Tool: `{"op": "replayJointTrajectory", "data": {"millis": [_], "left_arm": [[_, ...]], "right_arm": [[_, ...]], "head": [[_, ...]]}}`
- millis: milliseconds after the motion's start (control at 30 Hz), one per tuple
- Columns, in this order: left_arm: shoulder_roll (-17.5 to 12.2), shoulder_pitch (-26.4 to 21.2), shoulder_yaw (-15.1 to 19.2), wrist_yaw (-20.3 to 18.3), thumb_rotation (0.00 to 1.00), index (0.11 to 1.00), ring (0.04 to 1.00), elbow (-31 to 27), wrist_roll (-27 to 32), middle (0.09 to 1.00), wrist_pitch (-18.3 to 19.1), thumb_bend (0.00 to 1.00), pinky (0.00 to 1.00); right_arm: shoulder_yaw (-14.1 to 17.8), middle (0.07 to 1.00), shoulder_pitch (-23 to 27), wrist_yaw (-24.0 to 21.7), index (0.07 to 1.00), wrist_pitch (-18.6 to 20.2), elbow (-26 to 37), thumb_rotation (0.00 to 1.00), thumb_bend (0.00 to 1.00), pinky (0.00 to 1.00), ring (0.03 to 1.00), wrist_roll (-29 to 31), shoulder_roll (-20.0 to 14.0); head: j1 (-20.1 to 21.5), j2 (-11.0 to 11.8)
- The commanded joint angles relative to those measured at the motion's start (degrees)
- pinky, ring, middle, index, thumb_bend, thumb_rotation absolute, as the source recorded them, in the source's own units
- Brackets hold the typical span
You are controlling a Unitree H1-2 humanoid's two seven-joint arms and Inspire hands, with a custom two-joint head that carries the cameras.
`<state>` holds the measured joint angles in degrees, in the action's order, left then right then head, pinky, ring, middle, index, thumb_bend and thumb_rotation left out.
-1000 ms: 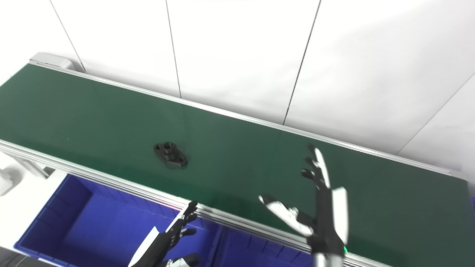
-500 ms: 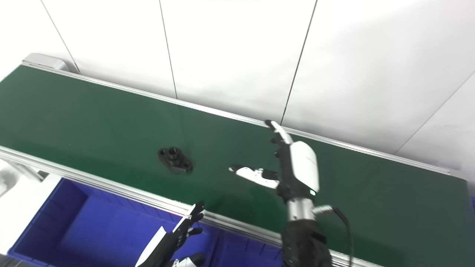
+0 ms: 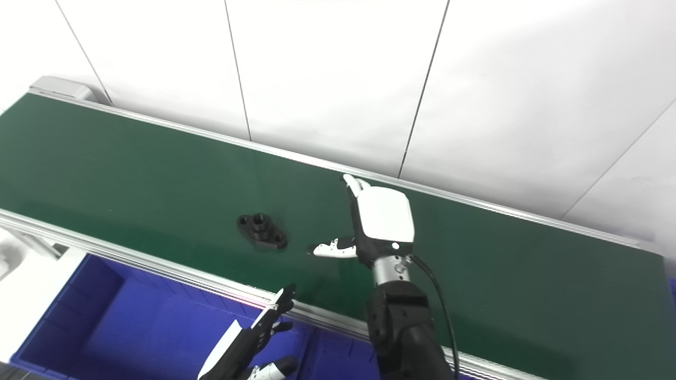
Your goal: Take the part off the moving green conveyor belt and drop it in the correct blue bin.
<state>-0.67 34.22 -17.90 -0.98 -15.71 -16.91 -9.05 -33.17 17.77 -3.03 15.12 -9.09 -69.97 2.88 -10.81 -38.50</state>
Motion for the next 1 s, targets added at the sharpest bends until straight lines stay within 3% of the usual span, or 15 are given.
{"op": "replayJointTrajectory", "data": {"millis": [0, 167, 333, 567, 833, 900, 967], "left_arm": [[0.6, -0.1, -0.4, 0.2, 0.84, 1.0, 0.975, -1.5, -0.3, 1.0, -0.3, 0.74, 0.87], [1.1, -0.1, -0.9, 0.5, 0.83, 1.0, 0.974, -1.3, -0.5, 1.0, -0.3, 0.74, 0.86], [1.6, 0.1, -1.2, 0.4, 0.81, 1.0, 0.981, -1.4, -0.3, 1.0, 0.3, 0.75, 0.86], [2.3, 0.6, -2.1, 0.4, 0.81, 1.0, 0.992, -2.0, -0.6, 1.0, 0.8, 0.76, 0.87], [2.7, 1.7, -3.5, 0.5, 0.8, 1.0, 0.992, -3.3, -1.0, 1.0, 2.2, 0.76, 0.86], [2.8, 1.9, -3.9, 0.4, 0.8, 1.0, 0.979, -4.0, -1.1, 1.0, 2.8, 0.78, 0.75], [2.9, 2.1, -4.3, 0.5, 0.79, 1.0, 0.979, -4.2, -1.0, 1.0, 2.9, 0.78, 0.78]], "right_arm": [[-1.7, 0.824, 3.3, 2.4, 0.854, 0.9, -1.2, 0.5, 0.99, 0.6, 0.748, -2.4, 1.4], [-4.1, 0.806, 5.1, 3.4, 0.833, 1.1, -5.5, 0.5, 0.99, 0.6, 0.741, -3.5, 1.7], [-4.5, 0.788, 5.9, 3.9, 0.83, 0.4, -8.5, 0.52, 0.98, 0.57, 0.719, -1.3, 2.7], [-5.5, 0.716, 6.3, 3.9, 0.806, -0.1, -10.3, 0.55, 0.97, 0.47, 0.59, 1.5, 3.9], [-6.1, 0.644, 6.1, 2.0, 0.771, -0.7, -10.9, 0.55, 0.92, 0.42, 0.519, 6.4, 4.5], [-6.0, 0.588, 5.8, 1.0, 0.775, -0.5, -10.7, 0.54, 0.9, 0.37, 0.453, 8.0, 4.9], [-6.3, 0.489, 5.7, 0.8, 0.752, -0.3, -10.5, 0.53, 0.89, 0.25, 0.333, 8.8, 5.0]], "head": [[-0.6, 0.1], [-1.4, 0.0], [-1.9, -0.2], [-2.9, -0.5], [-4.0, -1.1], [-4.2, -1.2], [-4.5, -1.3]]}}
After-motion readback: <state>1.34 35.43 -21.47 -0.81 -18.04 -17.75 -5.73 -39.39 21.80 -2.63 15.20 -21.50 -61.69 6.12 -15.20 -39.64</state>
